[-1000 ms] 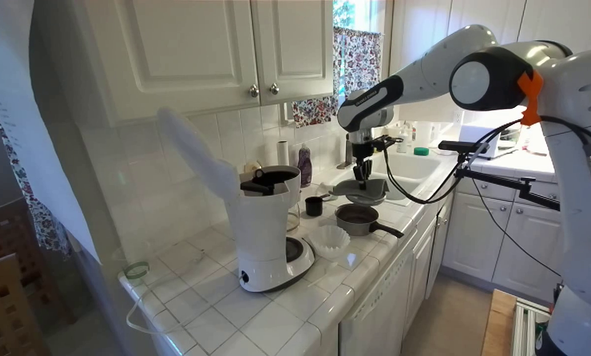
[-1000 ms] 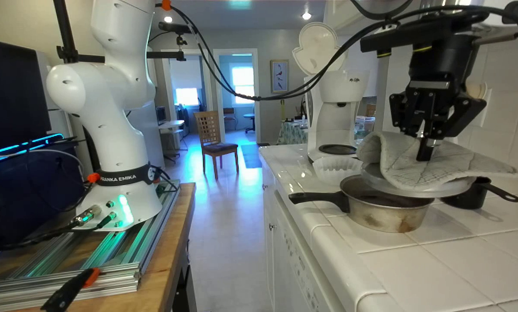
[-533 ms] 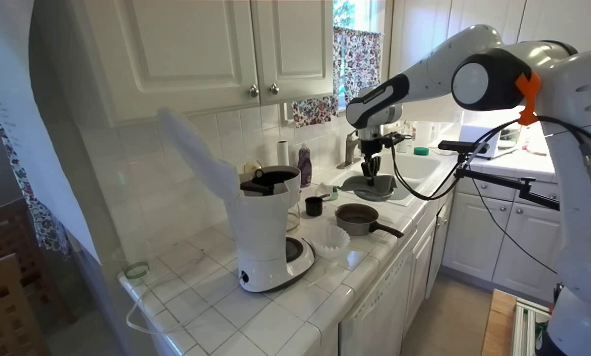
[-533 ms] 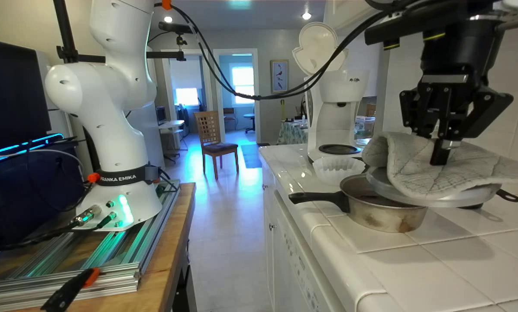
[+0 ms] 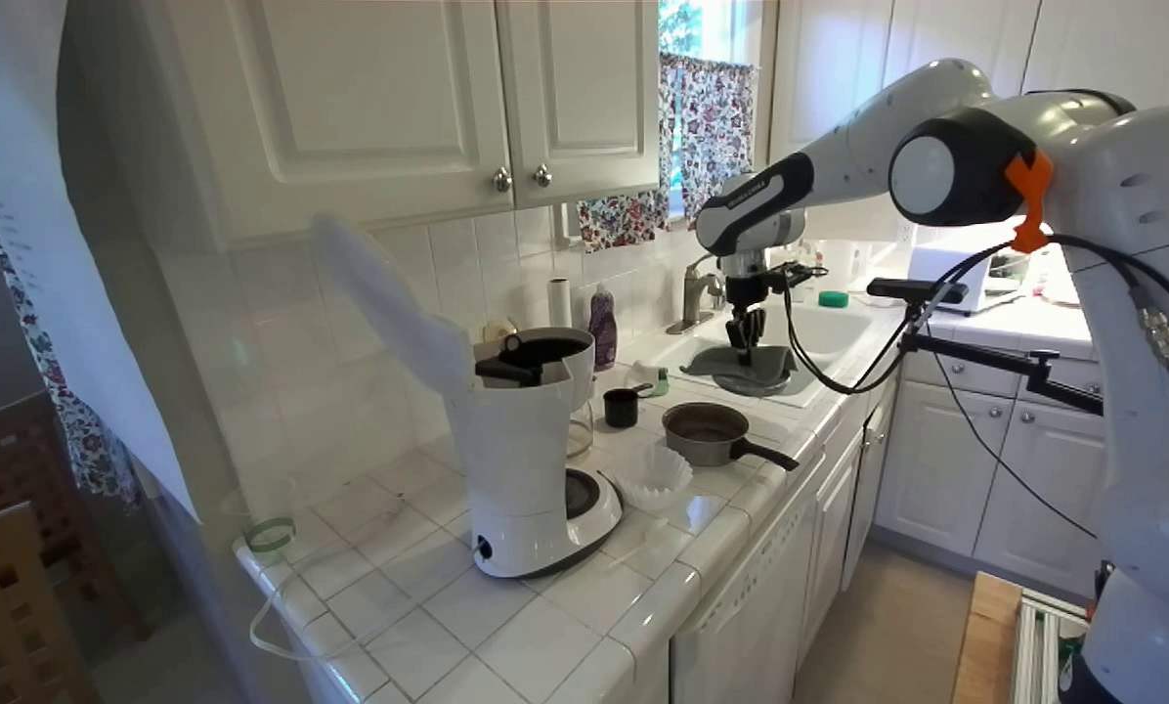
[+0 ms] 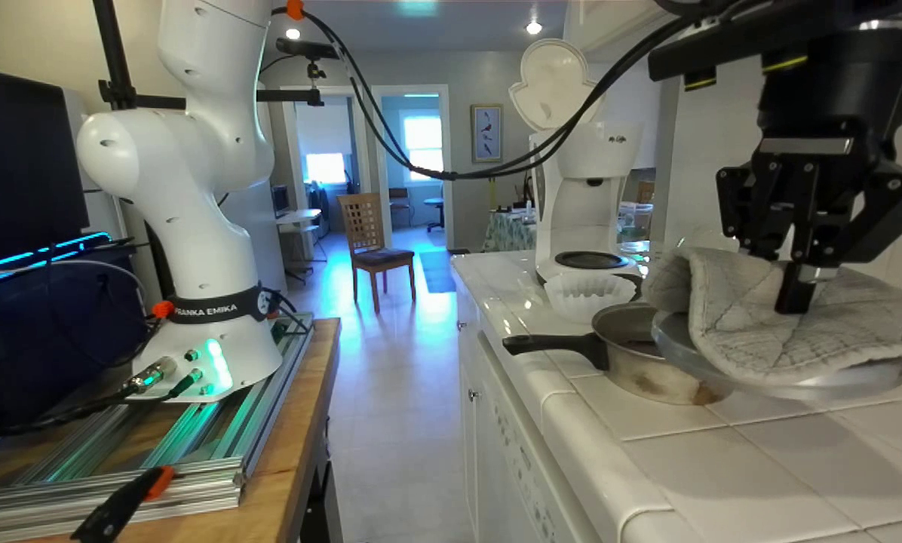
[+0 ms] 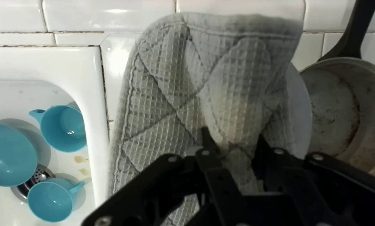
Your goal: Use the grey mat to remove the lid from the pot
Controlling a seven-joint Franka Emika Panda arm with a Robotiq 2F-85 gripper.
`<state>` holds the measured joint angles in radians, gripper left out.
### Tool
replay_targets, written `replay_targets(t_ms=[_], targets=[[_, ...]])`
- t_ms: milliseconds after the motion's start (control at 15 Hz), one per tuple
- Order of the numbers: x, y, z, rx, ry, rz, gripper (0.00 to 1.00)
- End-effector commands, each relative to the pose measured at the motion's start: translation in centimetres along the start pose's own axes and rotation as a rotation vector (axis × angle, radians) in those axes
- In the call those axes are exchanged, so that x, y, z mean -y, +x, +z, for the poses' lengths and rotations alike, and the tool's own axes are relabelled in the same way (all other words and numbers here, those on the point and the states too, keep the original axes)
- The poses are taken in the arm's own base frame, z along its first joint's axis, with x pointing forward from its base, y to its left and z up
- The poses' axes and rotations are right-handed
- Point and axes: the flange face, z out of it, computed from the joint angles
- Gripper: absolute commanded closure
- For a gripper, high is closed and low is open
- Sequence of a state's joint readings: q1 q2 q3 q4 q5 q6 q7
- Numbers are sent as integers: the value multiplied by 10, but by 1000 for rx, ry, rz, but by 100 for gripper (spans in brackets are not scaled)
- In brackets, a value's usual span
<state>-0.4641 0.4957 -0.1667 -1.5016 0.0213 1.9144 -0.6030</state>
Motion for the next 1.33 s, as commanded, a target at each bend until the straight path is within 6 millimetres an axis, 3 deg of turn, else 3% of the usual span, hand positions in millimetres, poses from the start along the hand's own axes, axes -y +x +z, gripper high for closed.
replay_targets(t_ms=[0, 467, 1267], targets=[[-20, 5, 5, -7, 13, 7, 93], [-44, 15, 23, -8, 18, 16, 93], [-42, 45, 66, 51, 45, -29, 93]])
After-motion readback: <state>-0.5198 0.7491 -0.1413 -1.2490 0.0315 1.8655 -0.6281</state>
